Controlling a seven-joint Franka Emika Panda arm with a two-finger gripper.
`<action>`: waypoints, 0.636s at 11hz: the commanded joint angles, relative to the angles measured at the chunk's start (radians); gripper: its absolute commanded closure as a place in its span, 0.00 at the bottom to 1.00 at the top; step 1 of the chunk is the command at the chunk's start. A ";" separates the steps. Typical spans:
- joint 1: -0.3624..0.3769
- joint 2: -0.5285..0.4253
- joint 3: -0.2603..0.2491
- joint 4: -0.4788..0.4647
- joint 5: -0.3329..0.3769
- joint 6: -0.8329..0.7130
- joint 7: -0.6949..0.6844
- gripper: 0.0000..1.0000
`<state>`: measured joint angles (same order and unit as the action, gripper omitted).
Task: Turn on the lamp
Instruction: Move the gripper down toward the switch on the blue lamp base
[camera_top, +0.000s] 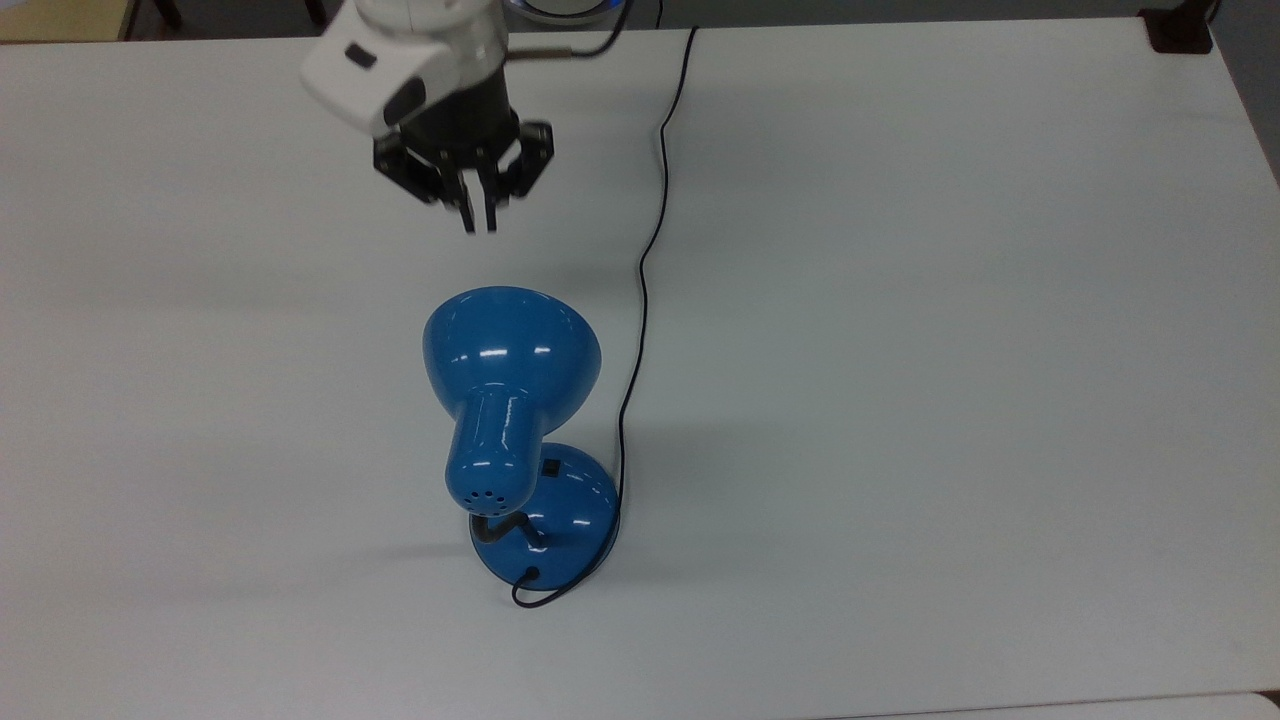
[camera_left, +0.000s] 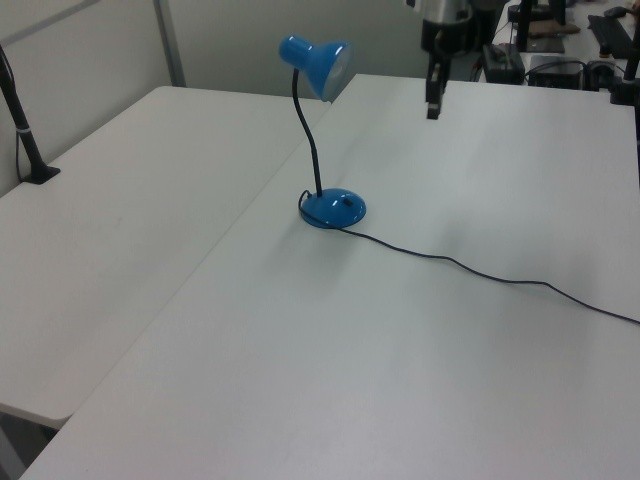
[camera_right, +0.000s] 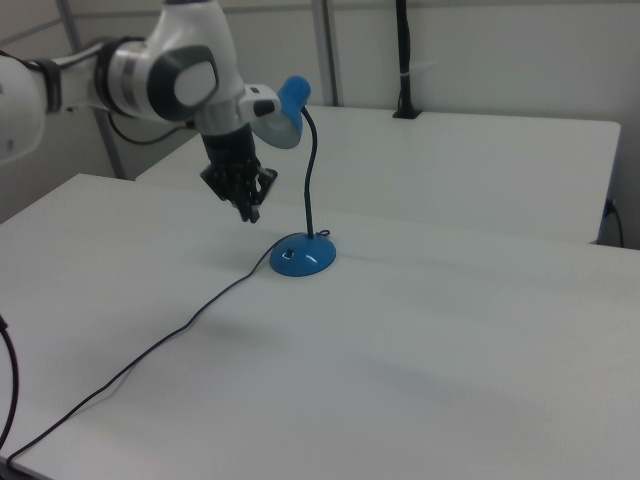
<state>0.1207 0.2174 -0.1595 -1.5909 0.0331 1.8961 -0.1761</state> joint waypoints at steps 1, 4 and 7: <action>0.022 0.117 -0.009 0.000 0.054 0.240 -0.017 1.00; 0.034 0.245 -0.006 0.018 0.047 0.453 0.068 1.00; 0.037 0.338 -0.002 0.083 0.045 0.495 0.075 1.00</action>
<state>0.1458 0.4872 -0.1564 -1.5776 0.0723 2.3717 -0.1266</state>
